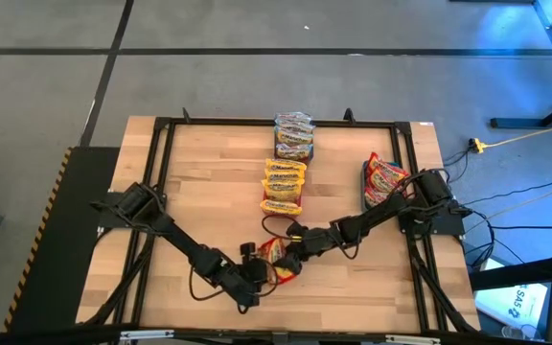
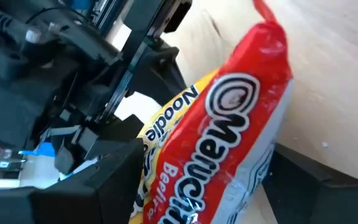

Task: Sort Maruchan noodles
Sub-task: Put the orange noodle pack into the blue bin

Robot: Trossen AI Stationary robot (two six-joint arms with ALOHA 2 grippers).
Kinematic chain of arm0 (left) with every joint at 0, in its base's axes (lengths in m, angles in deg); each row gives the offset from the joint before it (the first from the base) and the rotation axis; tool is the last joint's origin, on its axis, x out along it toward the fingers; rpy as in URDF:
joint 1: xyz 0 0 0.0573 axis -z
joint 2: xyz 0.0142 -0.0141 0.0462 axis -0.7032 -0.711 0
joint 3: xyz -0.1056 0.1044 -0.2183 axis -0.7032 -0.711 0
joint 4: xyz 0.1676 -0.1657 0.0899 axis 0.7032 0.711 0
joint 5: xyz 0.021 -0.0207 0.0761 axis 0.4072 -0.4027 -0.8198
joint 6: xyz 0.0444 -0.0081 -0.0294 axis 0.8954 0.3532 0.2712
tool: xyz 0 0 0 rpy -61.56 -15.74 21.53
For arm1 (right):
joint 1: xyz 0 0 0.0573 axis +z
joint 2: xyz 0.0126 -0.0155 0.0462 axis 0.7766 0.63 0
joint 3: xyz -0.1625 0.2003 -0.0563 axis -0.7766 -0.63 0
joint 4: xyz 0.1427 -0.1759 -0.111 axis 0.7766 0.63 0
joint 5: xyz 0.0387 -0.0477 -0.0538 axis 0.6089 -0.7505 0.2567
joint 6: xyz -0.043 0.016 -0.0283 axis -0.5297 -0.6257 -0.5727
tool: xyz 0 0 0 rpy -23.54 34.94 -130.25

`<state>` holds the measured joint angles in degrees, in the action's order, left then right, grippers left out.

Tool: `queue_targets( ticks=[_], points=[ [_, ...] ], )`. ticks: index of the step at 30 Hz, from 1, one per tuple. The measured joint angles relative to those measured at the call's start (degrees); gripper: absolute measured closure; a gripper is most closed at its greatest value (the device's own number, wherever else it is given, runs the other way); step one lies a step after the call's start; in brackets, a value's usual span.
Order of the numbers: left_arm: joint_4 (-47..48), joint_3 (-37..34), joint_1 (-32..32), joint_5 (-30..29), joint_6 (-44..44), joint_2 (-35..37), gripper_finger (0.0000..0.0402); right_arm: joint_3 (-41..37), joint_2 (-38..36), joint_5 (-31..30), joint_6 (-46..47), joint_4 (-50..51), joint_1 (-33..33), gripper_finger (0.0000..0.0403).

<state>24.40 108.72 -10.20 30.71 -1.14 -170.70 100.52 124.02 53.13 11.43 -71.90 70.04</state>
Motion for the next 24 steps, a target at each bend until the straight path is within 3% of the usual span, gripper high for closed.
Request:
queue_targets(
  ticks=[6, 18, 24],
  points=[
    [-2.8, -0.13, -0.29, -1.05, 1.67, -0.2, 0.0209, 0.04, -0.07, -1.89, 0.06, 1.97, 0.0, 0.014],
    [-0.09, -0.11, -0.26, -0.96, 1.62, 1.32, 0.0209, 0.1, -0.17, -1.18, -10.3, 2.96, 0.02, 0.0308],
    [3.89, 0.08, 0.72, -1.75, 0.29, 3.89, 0.0209, 0.11, -3.19, -0.31, -16.12, 7.26, 0.04, 0.0309]
  ],
)
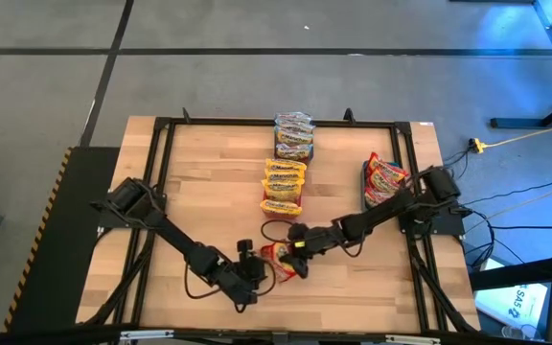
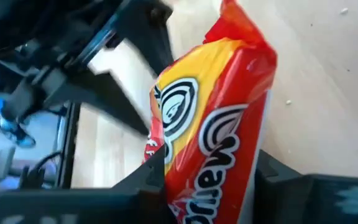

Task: Sort Maruchan noodles
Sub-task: Put the orange noodle pack into the blue bin

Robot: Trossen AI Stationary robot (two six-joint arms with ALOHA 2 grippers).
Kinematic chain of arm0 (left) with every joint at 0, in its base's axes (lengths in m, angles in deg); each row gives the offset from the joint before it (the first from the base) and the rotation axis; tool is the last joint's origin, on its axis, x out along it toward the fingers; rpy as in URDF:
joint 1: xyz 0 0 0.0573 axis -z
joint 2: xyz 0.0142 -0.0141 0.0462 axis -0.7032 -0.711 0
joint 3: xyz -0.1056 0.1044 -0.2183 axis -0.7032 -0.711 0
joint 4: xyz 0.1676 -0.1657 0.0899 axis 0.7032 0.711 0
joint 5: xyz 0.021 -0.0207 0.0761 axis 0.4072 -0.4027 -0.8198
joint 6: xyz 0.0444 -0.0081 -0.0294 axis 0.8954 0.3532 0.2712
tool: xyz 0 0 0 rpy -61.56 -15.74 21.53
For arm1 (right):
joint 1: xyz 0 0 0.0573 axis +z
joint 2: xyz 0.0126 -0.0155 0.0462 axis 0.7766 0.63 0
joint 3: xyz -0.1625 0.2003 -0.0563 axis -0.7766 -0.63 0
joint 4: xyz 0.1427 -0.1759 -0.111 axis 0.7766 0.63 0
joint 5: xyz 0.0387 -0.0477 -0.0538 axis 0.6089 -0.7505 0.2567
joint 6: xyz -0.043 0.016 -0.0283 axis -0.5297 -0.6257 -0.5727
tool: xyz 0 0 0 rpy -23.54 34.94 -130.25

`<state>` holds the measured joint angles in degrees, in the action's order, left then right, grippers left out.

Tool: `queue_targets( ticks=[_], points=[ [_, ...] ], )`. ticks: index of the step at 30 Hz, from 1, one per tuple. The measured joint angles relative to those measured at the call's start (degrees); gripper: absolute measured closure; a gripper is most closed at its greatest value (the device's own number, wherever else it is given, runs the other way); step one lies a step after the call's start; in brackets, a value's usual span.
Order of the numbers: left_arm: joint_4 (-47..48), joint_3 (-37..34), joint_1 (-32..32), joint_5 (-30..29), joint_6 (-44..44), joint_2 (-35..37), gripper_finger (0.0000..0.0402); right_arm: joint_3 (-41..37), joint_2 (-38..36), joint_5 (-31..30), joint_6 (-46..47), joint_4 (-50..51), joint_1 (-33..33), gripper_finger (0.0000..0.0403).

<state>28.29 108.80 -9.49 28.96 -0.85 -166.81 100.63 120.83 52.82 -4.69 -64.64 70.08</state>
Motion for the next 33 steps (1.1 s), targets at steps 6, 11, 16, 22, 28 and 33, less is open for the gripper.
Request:
queue_targets(
  ticks=[6, 11, 16, 22, 28, 33],
  points=[
    [3.76, -0.02, 0.83, 0.03, -1.79, 1.29, 0.0209, 0.0, -9.6, -0.04, -6.68, 14.31, 0.02, 0.0313],
    [4.02, -0.04, 0.83, 0.32, -1.95, 1.29, 0.0209, 0.0, -22.89, -4.54, -11.41, 33.83, 0.01, 0.032],
    [4.02, -0.03, 0.81, 0.33, -1.8, 1.29, 0.0209, 0.0, -36.81, -9.51, -12.62, 52.24, 0.0, 0.0315],
    [3.86, -0.03, 0.44, 0.39, -1.64, 1.29, 0.0209, 0.0, -50.9, -11.83, -13.87, 72.68, -0.04, 0.0328],
    [2.32, -0.04, -1.33, 1.05, -1.55, 1.29, 0.0209, 2.78, -59.72, -14.14, -13.9, 88.2, -0.04, 0.0329],
    [-1.47, -0.04, -4.09, 5.65, 1.35, 1.29, 0.0209, 4.3, -60.79, -12.94, -13.91, 95.83, -0.04, 0.0333]
  ],
)
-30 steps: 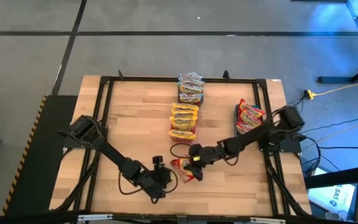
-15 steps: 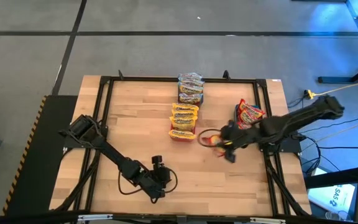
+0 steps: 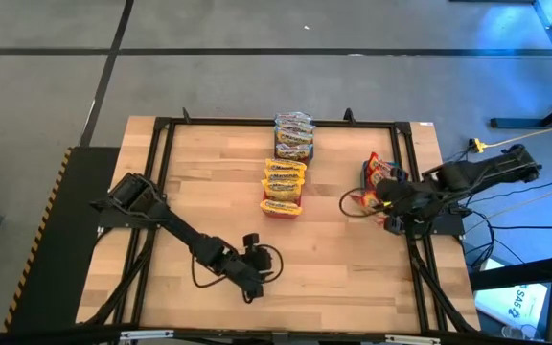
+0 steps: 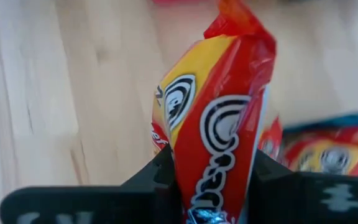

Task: Sort Maruchan noodles
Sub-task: Put the orange noodle pack into the blue bin

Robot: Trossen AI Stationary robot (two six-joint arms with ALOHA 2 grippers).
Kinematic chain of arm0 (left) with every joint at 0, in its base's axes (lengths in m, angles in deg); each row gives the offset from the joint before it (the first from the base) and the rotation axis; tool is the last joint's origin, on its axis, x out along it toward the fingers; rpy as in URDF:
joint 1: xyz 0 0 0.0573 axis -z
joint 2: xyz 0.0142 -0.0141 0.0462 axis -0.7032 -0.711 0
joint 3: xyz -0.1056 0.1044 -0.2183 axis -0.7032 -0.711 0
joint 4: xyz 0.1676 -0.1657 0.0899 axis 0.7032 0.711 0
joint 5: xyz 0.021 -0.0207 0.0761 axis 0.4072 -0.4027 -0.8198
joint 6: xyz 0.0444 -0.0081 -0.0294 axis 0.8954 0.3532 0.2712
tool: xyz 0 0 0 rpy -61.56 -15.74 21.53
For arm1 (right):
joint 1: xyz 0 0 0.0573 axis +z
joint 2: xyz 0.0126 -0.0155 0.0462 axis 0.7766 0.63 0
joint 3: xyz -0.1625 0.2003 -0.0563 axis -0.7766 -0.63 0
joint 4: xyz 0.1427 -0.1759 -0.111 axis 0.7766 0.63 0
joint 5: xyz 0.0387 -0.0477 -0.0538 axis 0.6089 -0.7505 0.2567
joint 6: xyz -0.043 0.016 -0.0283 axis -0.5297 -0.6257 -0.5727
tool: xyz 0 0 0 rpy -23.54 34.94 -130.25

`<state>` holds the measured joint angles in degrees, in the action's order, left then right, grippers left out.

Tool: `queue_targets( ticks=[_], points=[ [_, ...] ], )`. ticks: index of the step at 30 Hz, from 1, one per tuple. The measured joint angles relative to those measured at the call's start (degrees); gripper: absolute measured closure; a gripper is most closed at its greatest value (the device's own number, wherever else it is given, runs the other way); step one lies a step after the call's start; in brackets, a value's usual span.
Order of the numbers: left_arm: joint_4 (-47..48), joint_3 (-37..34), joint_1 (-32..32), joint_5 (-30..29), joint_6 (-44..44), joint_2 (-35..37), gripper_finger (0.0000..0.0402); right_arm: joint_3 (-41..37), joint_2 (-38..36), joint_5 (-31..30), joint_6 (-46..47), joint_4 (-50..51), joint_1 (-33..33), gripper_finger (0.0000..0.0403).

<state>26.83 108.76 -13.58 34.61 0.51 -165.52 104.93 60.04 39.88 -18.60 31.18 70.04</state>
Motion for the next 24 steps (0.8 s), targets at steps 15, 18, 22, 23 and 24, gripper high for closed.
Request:
queue_targets(
  ticks=[15, 18, 22, 23, 24],
  points=[
    [-2.65, 0.0, -2.94, 1.34, 3.24, 0.0, 0.0209, -0.02, 14.54, 5.64, -10.36, 13.56, 0.04, 0.0333],
    [-2.67, 0.0, -3.42, 1.33, 3.26, -0.02, 0.0209, 0.0, 16.06, 3.8, -11.36, 16.24, 0.04, 0.0333],
    [-3.08, 0.0, -3.88, 1.33, 4.55, -0.02, 0.0209, 0.0, 17.35, -0.4, -14.01, 17.56, 0.0, 0.0333],
    [-3.13, 0.0, -3.9, 1.33, 4.59, -0.02, 0.0209, 0.0, 17.66, -1.44, -14.97, 17.66, 0.0, 0.0333],
    [-3.13, 0.0, -4.08, 1.33, 4.62, -0.02, 0.0209, 0.0, 17.95, -2.48, -15.65, 17.54, 0.0, 0.0333]
  ],
)
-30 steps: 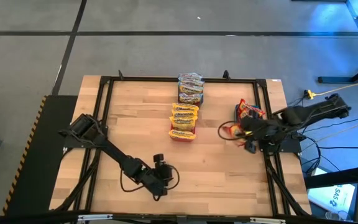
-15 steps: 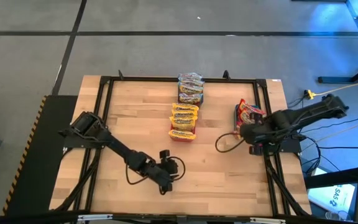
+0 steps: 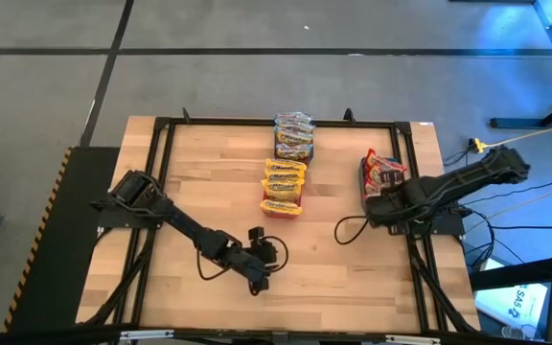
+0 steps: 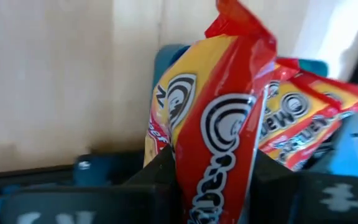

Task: Sort Maruchan noodles
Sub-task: Put the orange noodle pack into the blue bin

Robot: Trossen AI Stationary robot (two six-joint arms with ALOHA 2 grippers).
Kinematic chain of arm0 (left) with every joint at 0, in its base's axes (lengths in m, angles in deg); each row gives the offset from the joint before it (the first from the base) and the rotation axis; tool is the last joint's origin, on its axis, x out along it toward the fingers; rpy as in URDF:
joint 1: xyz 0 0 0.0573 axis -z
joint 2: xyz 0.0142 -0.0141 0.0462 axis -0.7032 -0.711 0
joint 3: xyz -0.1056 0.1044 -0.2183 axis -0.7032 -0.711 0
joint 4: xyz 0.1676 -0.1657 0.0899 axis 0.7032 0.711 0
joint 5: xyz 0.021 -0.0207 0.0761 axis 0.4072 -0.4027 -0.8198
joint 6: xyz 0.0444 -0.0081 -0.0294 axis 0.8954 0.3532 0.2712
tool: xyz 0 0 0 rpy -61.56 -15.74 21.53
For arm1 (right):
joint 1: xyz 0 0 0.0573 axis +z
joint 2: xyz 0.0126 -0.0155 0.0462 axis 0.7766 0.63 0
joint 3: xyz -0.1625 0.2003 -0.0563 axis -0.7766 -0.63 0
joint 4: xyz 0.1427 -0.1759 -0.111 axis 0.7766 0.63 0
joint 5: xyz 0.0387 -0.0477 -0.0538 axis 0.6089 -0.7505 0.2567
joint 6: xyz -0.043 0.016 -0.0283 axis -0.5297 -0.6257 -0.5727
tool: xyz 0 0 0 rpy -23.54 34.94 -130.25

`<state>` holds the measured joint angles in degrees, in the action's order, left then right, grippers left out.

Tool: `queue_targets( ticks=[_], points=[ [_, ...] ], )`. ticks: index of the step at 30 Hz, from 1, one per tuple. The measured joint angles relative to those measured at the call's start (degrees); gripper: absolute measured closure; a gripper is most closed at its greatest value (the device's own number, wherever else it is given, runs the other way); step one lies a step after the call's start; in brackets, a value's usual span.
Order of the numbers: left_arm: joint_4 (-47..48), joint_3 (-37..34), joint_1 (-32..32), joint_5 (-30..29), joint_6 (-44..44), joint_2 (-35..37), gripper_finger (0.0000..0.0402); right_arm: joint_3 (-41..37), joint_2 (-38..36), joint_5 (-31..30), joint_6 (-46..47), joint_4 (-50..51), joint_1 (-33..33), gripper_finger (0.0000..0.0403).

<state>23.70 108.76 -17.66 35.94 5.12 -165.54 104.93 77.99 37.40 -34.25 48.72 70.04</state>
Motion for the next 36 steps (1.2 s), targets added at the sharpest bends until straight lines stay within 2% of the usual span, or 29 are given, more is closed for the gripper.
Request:
queue_targets(
  ticks=[3, 8, 19, 24, 36],
  points=[
    [-0.1, 0.0, -0.17, 0.72, 0.04, 0.0, 0.0209, -0.11, 0.75, -2.48, -2.38, -0.11, 0.0, 0.0333],
    [-0.11, 0.0, -0.3, 1.44, 0.16, 0.0, 0.0209, -3.96, 0.86, -2.81, -5.66, -4.03, -0.93, 0.0333],
    [-0.44, 0.0, -0.28, 1.77, 1.37, 0.0, 0.0209, -5.33, 1.03, -3.56, -11.59, -8.14, -9.62, 0.0333],
    [-0.73, 0.0, -0.42, 2.97, 1.5, -0.02, 0.0209, -5.35, 1.41, 2.21, -15.38, -13.27, -13.28, 0.0333],
    [-0.7, 0.17, -0.5, 2.95, 2.65, 1.13, 0.0209, -3.79, 4.45, 8.01, -18.98, -28.24, -16.55, 0.0334]
  ],
)
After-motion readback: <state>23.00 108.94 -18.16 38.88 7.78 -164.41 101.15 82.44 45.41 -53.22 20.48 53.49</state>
